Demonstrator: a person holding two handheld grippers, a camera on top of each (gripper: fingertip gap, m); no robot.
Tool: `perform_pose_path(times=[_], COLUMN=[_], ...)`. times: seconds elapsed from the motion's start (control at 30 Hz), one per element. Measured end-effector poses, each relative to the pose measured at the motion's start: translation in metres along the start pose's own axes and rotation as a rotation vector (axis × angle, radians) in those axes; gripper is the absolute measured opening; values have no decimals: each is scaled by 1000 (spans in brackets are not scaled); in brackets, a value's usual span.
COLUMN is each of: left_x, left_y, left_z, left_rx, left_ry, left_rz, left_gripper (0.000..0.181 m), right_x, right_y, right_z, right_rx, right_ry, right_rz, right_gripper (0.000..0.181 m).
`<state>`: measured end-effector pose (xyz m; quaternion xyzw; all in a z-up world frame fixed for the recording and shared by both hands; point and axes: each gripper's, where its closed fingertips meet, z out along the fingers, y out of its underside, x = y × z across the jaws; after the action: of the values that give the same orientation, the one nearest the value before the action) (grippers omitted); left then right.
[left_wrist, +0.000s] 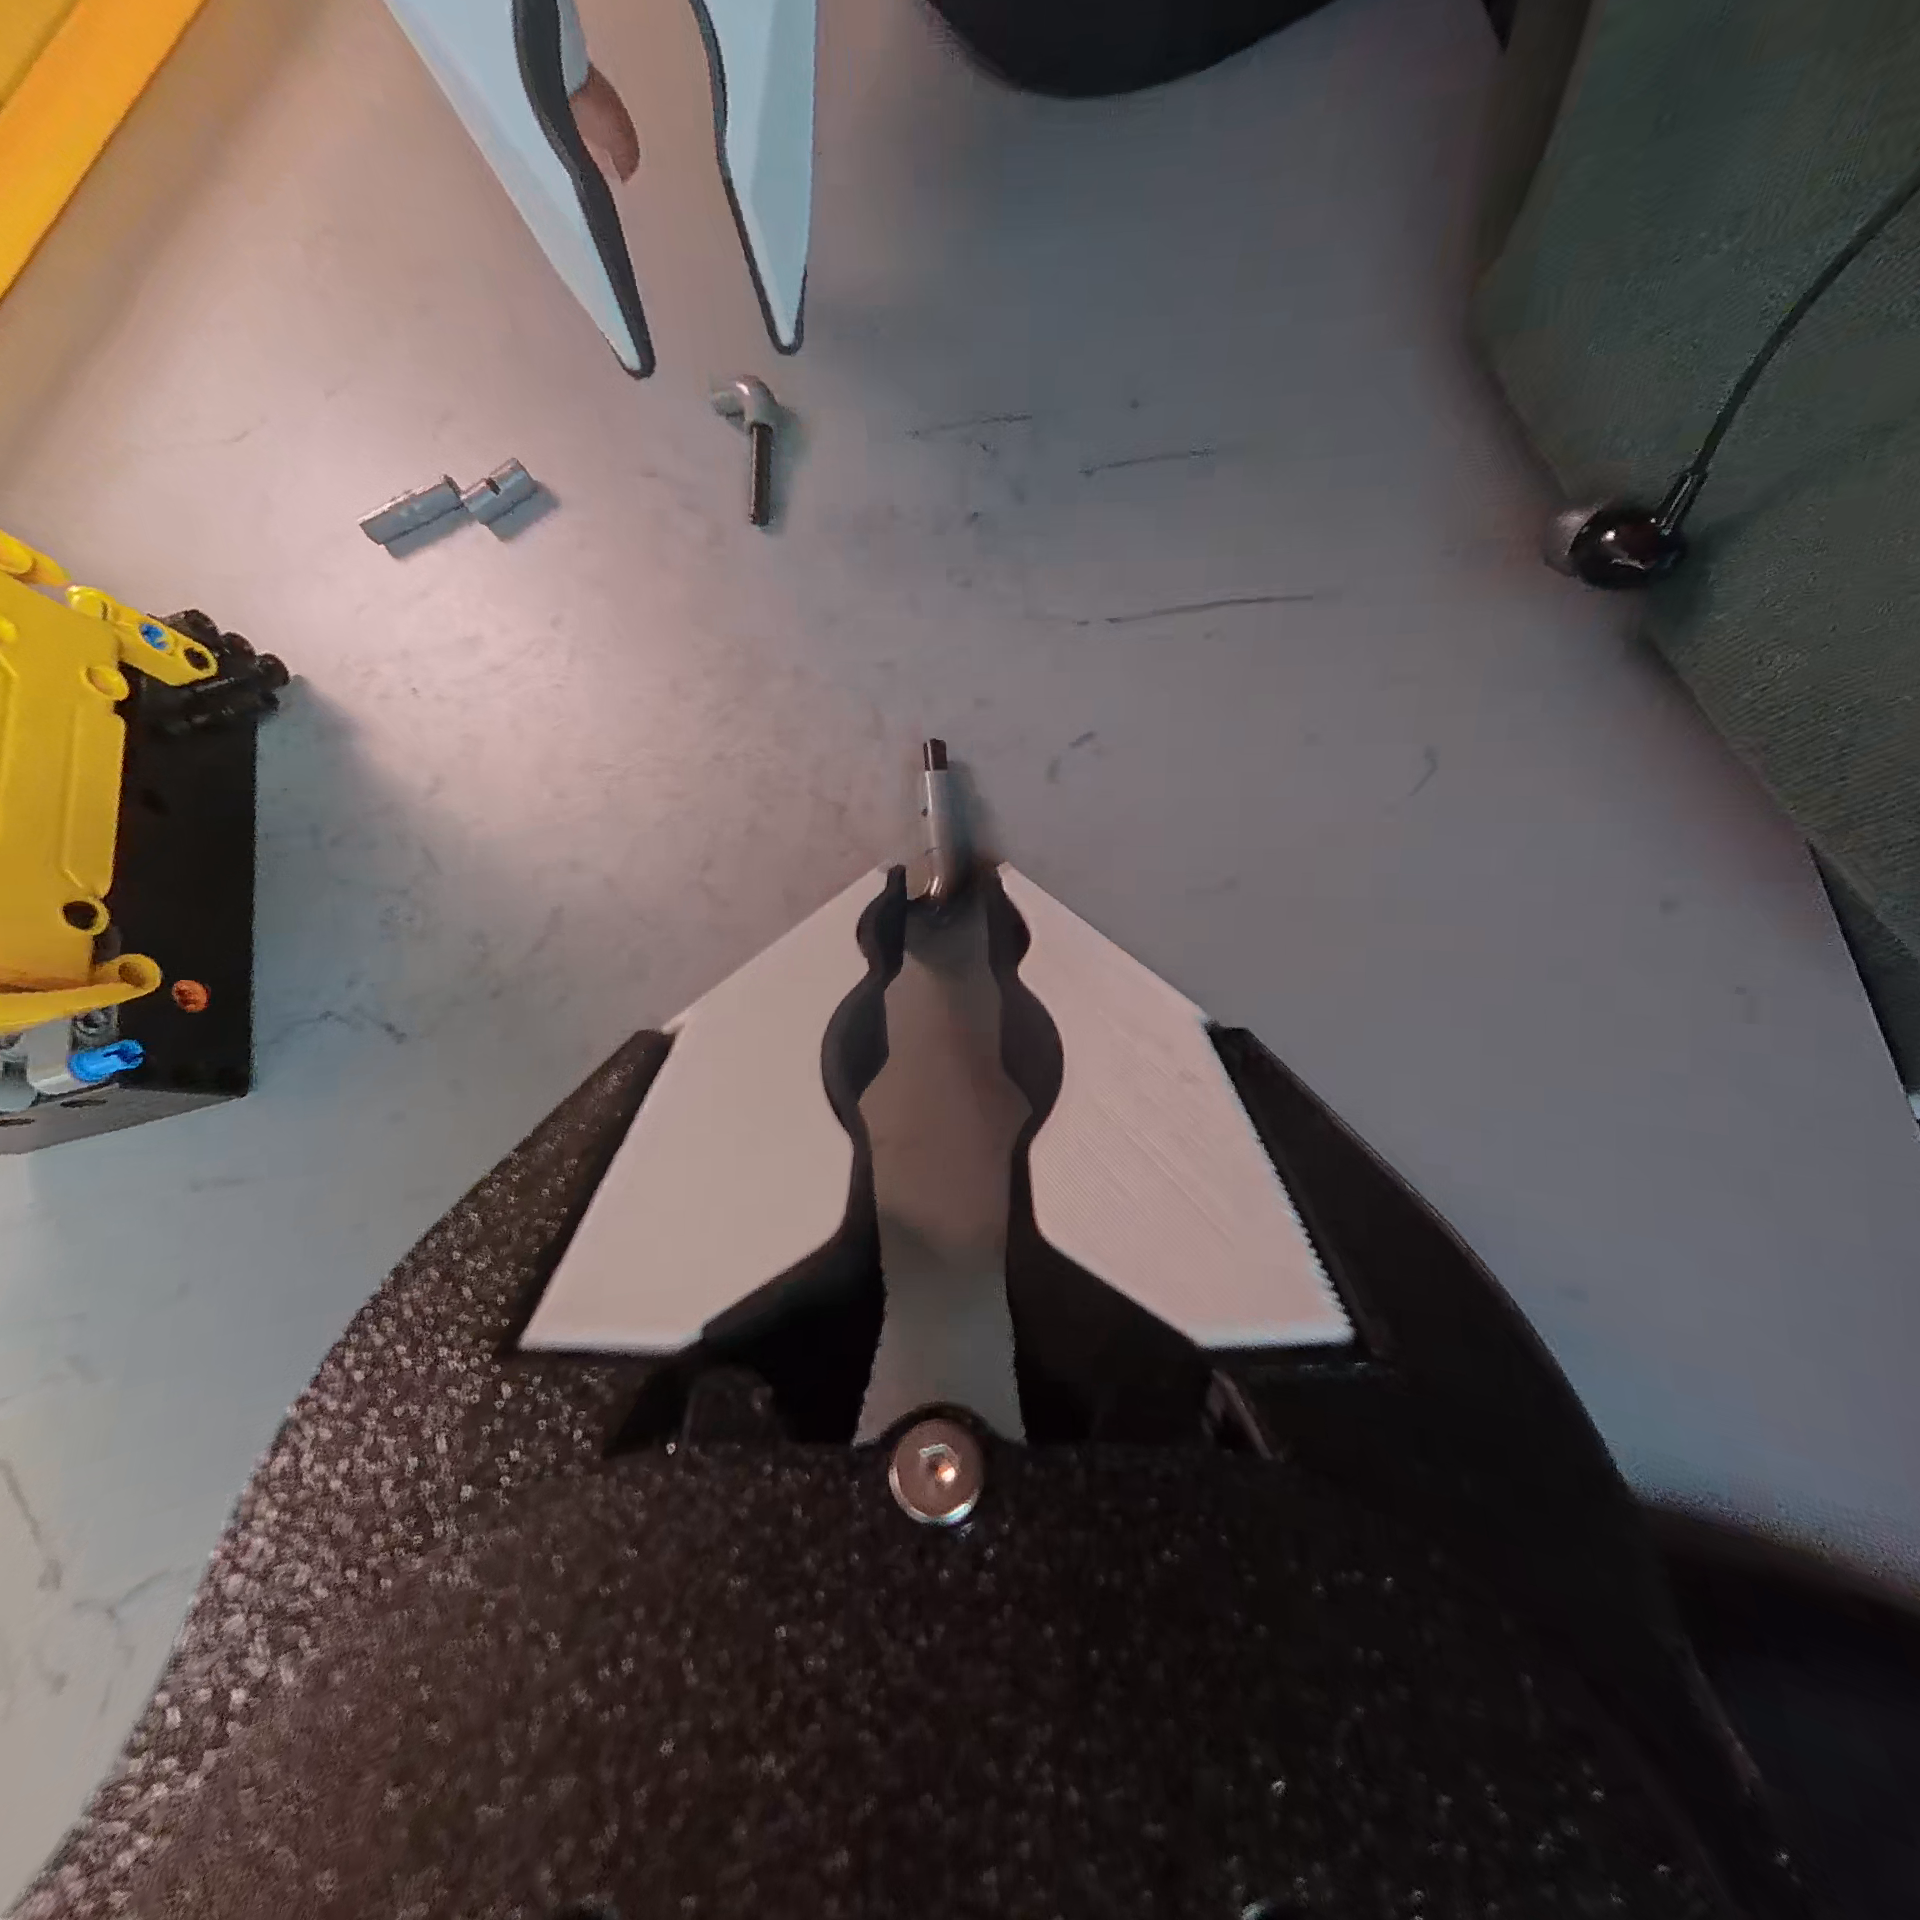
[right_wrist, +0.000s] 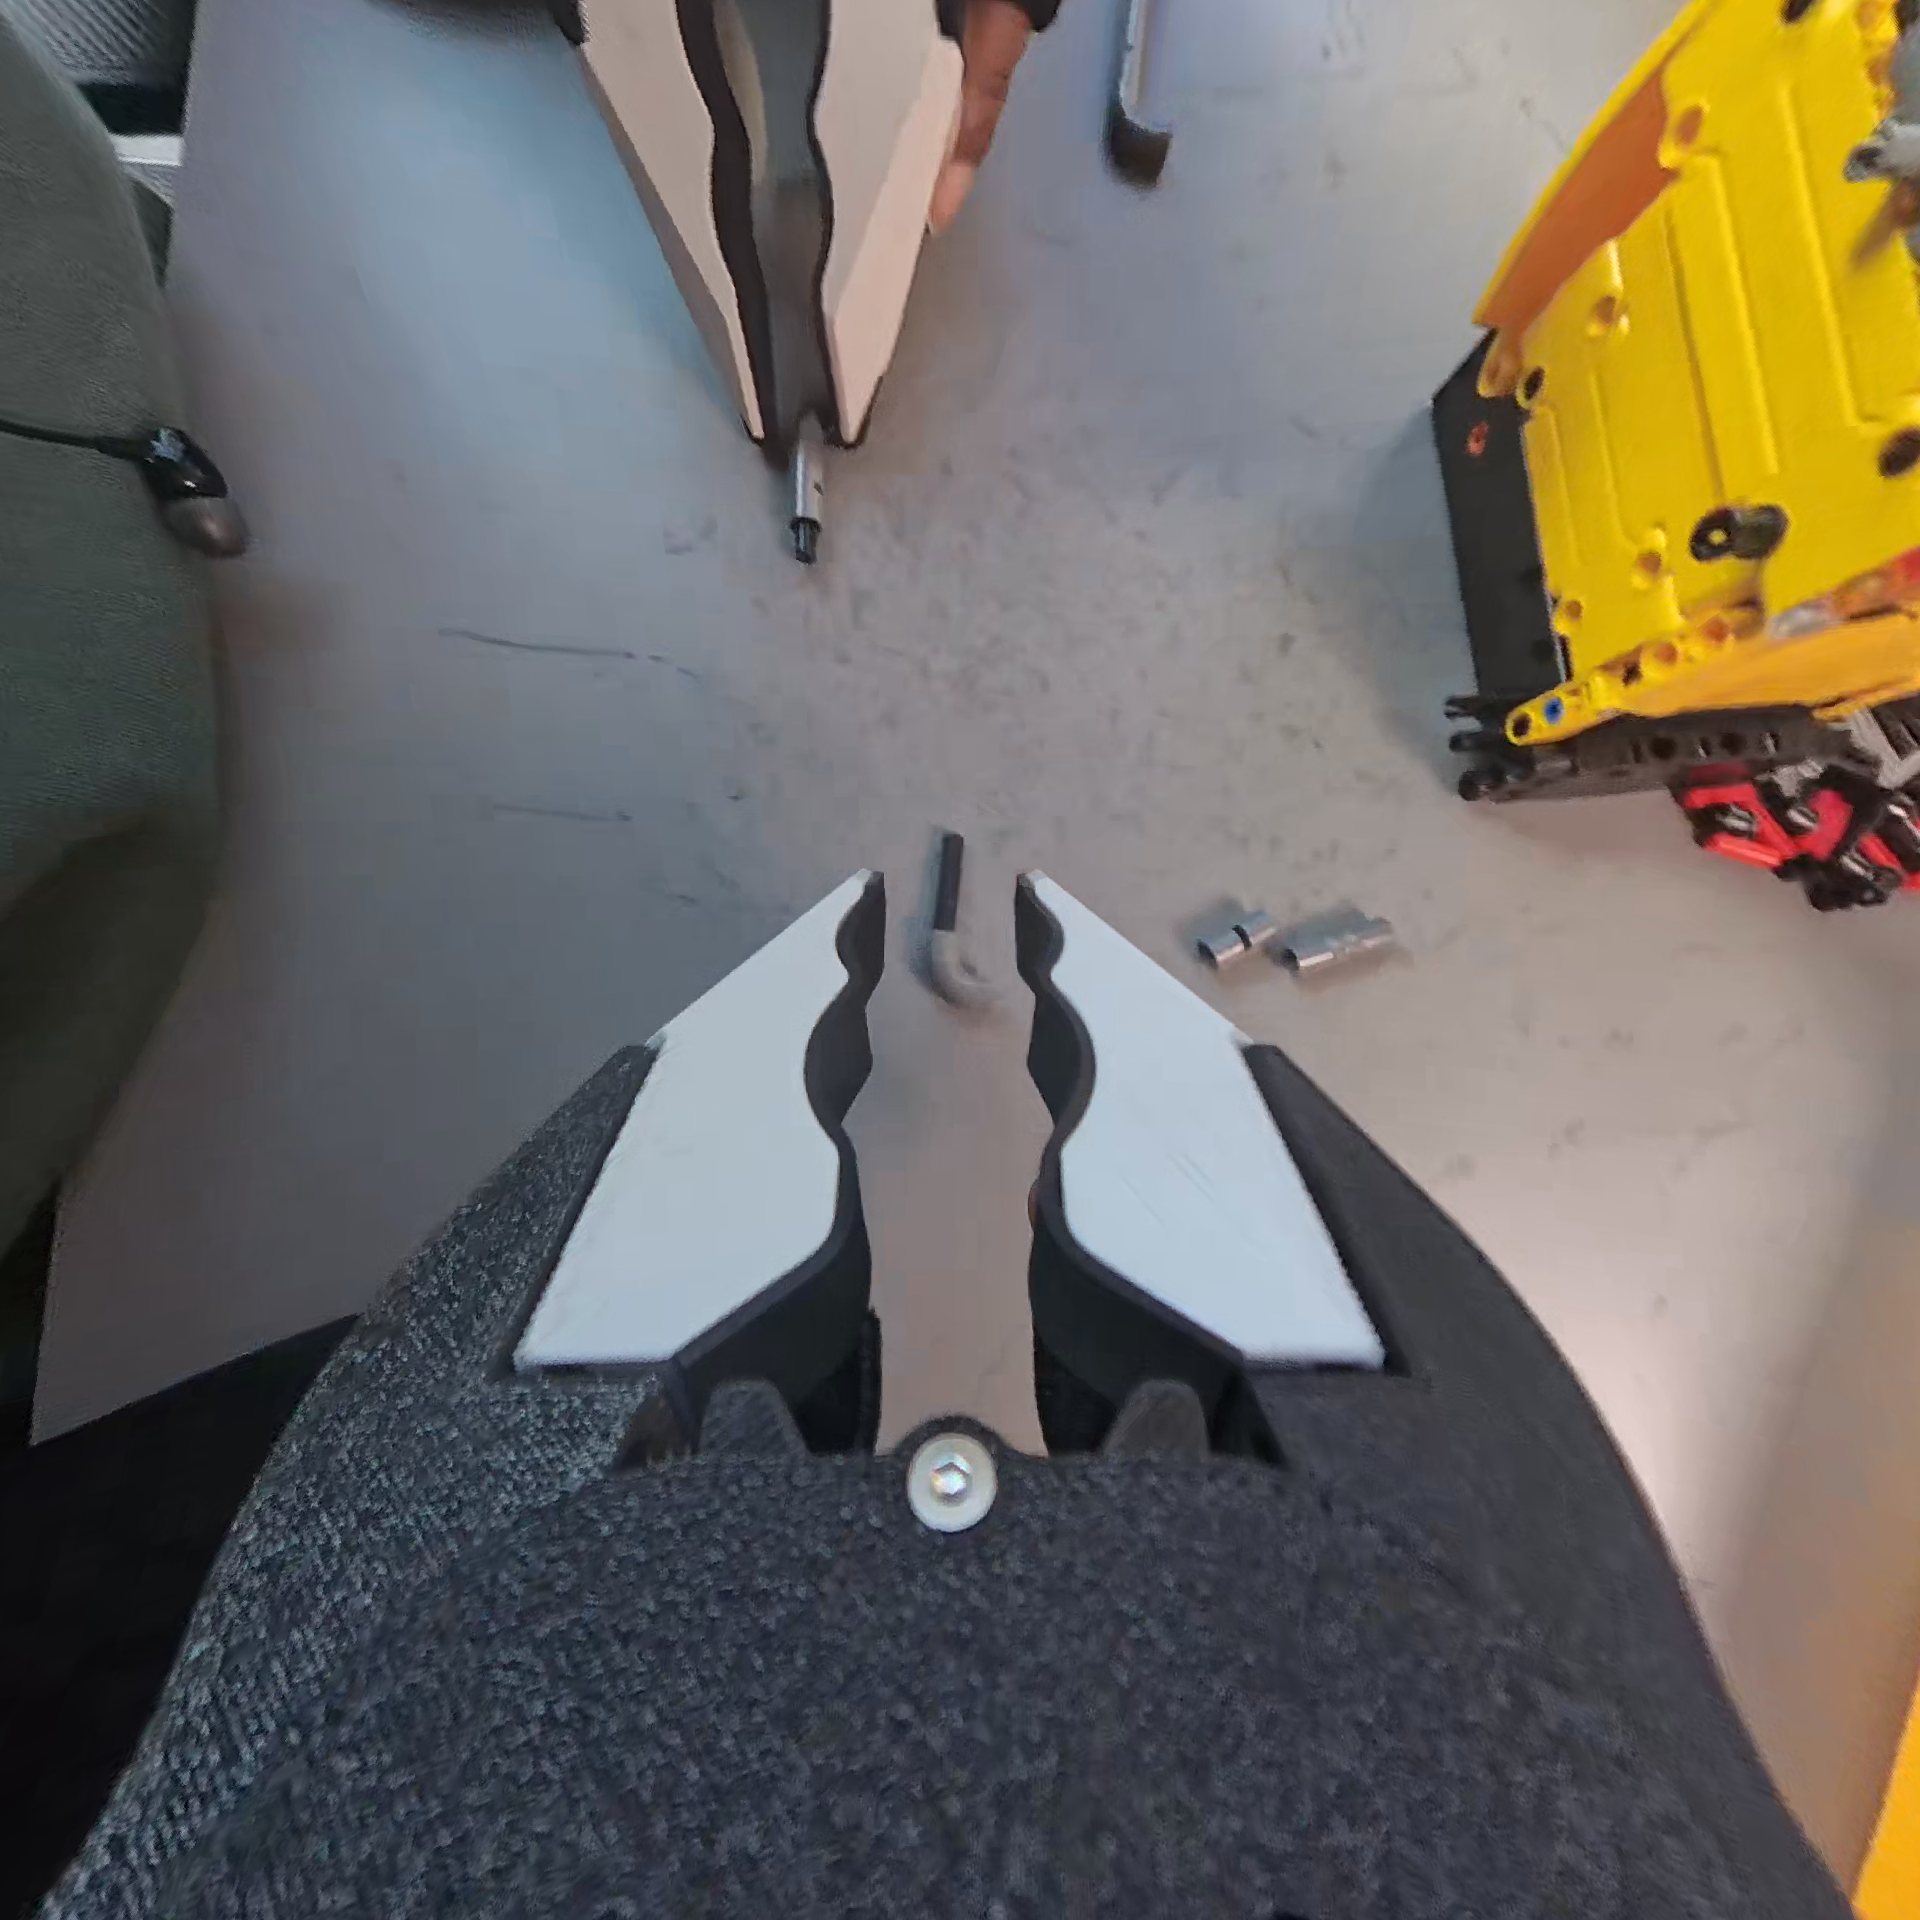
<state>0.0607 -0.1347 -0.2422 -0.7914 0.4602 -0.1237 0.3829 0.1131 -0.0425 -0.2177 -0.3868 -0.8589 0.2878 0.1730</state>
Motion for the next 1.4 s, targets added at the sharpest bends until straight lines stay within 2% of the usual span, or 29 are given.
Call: perform_pose_path(times=[0.2,0.37,0.57,0.73,0.83,1.03,1.13,1.4], left_x=[-2,-6,-24,-33,-36,-26,-22,-16], left_y=[2,-6,-22,-28,-33,-42,-47,-49], left_z=[-6,-14,-18,-13,-11,-1,-1,-1], left_rx=[2,64,173,184,190,156,162,147], left_ry=[0,-1,-75,-150,-196,-246,-272,-300], left_rz=[-26,-69,-135,-119,-86,98,169,264], left_gripper=[21,22,19,18,19,19,17,9], right_x=[15,46,57,60,46,-18,-31,-36], right_y=[17,20,25,23,6,-54,-63,-67], right_z=[-5,-3,13,18,20,27,31,25], right_rx=[-21,19,-11,-4,73,283,296,334], right_ry=[54,149,190,196,113,-230,-303,-392], right_rz=[45,207,249,262,248,198,197,271], right_gripper=[24,17,17,8,8,8,8,7])
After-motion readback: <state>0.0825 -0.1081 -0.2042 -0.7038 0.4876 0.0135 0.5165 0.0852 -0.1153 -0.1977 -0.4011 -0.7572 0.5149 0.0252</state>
